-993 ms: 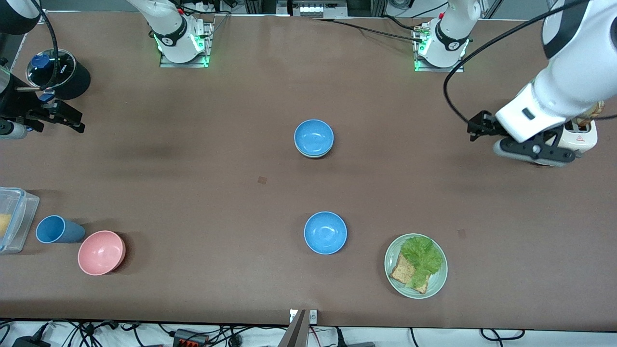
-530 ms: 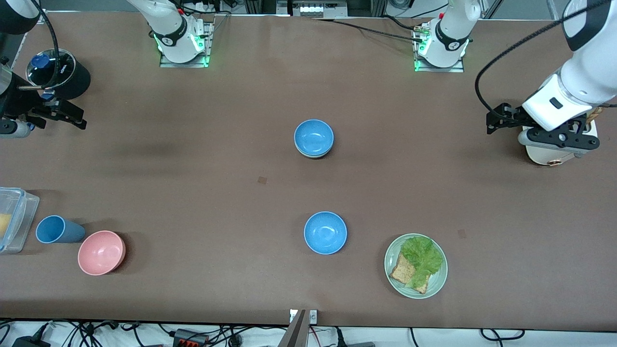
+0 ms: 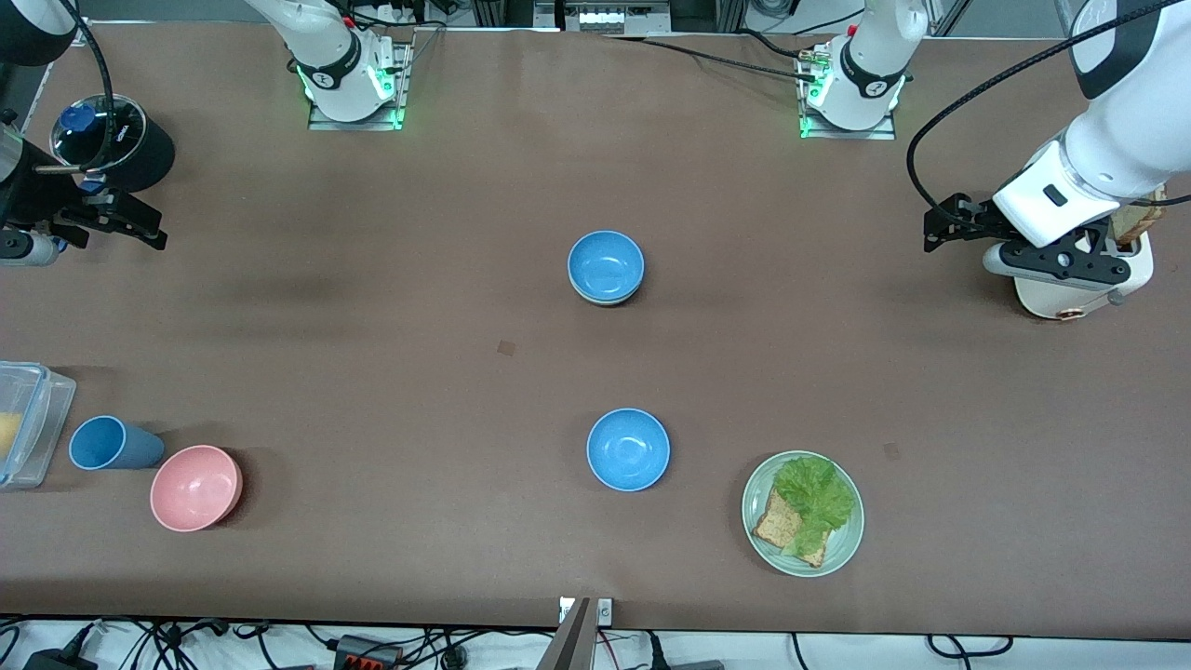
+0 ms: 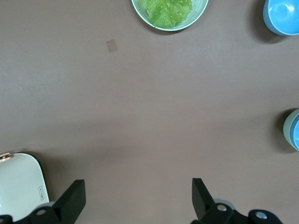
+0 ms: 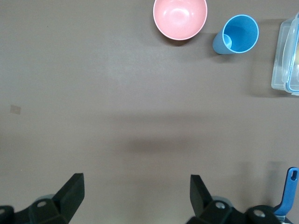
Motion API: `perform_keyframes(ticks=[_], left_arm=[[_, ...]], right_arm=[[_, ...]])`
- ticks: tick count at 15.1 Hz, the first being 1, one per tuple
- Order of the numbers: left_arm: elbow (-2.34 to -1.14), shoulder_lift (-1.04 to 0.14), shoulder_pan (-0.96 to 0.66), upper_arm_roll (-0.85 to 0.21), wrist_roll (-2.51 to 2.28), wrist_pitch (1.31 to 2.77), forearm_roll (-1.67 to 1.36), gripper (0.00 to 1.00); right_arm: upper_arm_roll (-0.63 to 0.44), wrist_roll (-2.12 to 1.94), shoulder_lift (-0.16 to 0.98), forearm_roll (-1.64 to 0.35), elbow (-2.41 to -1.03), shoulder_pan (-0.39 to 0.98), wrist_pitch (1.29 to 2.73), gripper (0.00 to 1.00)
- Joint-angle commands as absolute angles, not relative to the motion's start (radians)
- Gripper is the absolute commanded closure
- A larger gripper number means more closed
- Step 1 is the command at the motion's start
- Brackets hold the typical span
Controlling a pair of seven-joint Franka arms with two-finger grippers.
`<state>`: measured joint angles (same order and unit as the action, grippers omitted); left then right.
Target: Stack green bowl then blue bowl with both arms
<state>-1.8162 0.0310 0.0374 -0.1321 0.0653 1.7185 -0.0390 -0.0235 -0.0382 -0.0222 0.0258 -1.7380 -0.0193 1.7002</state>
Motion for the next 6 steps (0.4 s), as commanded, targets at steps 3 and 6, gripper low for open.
perform_keyframes(ticks=[3, 6], left_arm=[[-1.802, 0.032, 0.031, -0.127, 0.087, 1.690, -0.052, 0.00], [-1.798, 0.032, 0.037, -0.127, 0.086, 1.690, -0.054, 0.00]], right_arm=[[-0.026, -0.043, -0.028, 0.032, -1.727, -0.015, 1.689, 0.00], [-0.026, -0.043, -0.026, 0.032, -1.727, -0.017, 1.689, 0.00]])
